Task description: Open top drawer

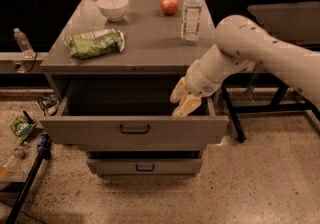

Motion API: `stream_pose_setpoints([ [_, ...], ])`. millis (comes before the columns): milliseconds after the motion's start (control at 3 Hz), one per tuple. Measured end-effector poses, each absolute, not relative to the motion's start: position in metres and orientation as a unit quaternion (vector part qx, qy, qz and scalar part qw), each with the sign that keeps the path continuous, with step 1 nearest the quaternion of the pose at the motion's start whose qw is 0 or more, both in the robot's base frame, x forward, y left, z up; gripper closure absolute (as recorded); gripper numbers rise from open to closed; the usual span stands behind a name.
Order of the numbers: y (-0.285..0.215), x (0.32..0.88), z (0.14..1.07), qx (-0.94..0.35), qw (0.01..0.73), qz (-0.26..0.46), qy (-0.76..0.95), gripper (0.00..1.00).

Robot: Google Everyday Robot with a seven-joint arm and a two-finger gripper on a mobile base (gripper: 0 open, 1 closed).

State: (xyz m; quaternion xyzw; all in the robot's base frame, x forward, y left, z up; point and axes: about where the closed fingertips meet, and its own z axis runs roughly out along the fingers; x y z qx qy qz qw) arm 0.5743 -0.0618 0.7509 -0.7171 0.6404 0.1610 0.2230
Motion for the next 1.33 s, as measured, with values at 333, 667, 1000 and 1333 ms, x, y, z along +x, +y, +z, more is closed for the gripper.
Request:
stream_pose_setpoints([
  [333,-0.075,0.575,0.799,-0.708,0.245,0.138,0.648,0.66],
  [667,-0.078,0.578,0.814,-0.701,0.251,0.130,0.655,0.88],
  [1000,-0.071,0.582,0.813,-0.698,0.255,0.129,0.657,1.00],
  [1333,-0.058,0.582,0.795,-0.704,0.269,0.116,0.647,1.00],
])
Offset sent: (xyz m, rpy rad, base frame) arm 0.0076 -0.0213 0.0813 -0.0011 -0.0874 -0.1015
